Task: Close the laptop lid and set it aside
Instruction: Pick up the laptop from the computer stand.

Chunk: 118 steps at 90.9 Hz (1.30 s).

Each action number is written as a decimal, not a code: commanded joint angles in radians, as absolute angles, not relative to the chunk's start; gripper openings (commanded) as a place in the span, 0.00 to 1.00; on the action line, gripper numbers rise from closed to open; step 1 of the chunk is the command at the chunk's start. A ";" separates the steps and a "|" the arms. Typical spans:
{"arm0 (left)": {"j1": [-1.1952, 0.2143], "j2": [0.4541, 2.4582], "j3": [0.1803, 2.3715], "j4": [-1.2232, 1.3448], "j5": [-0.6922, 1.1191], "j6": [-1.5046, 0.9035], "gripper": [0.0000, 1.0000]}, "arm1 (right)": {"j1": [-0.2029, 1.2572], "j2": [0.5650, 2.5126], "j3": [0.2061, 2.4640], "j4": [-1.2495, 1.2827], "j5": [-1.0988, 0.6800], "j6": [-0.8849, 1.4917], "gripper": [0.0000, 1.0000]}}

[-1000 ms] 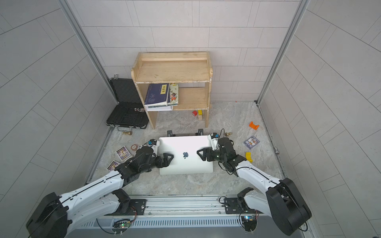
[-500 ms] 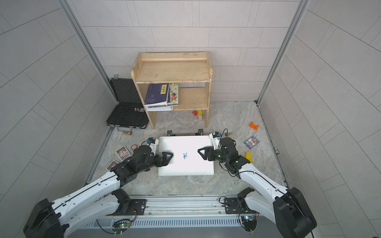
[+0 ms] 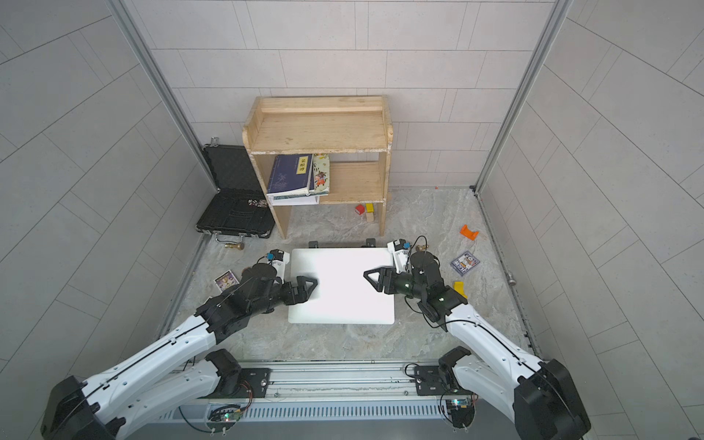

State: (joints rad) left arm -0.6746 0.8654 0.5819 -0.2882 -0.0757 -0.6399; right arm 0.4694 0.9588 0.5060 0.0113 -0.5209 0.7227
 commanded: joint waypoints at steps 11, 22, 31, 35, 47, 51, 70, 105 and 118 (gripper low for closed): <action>-0.692 0.840 0.711 -0.285 -0.012 -0.673 0.93 | 0.489 0.905 0.565 0.081 -0.599 0.802 0.61; -0.693 0.841 0.742 -0.318 -0.014 -0.689 0.93 | 0.488 0.889 0.576 0.078 -0.601 0.827 0.58; -0.693 0.839 0.766 -0.341 -0.018 -0.701 0.93 | 0.488 0.884 0.586 0.080 -0.609 0.845 0.56; -0.692 0.837 0.776 -0.351 -0.023 -0.710 0.93 | 0.488 0.884 0.592 0.082 -0.616 0.852 0.55; -0.693 0.818 0.797 -0.364 -0.042 -0.719 0.93 | 0.486 0.885 0.603 0.100 -0.639 0.882 0.51; -0.692 0.810 0.805 -0.373 -0.049 -0.745 0.93 | 0.487 0.887 0.607 0.107 -0.647 0.894 0.49; -0.690 0.804 0.882 -0.444 -0.060 -0.754 0.94 | 0.487 0.896 0.614 0.172 -0.687 0.962 0.39; -0.678 0.805 0.956 -0.468 -0.005 -0.819 0.95 | 0.465 0.909 0.618 0.303 -0.759 1.109 0.20; -0.658 0.783 0.976 -0.465 0.022 -0.852 0.96 | 0.440 0.908 0.618 0.333 -0.779 1.167 0.14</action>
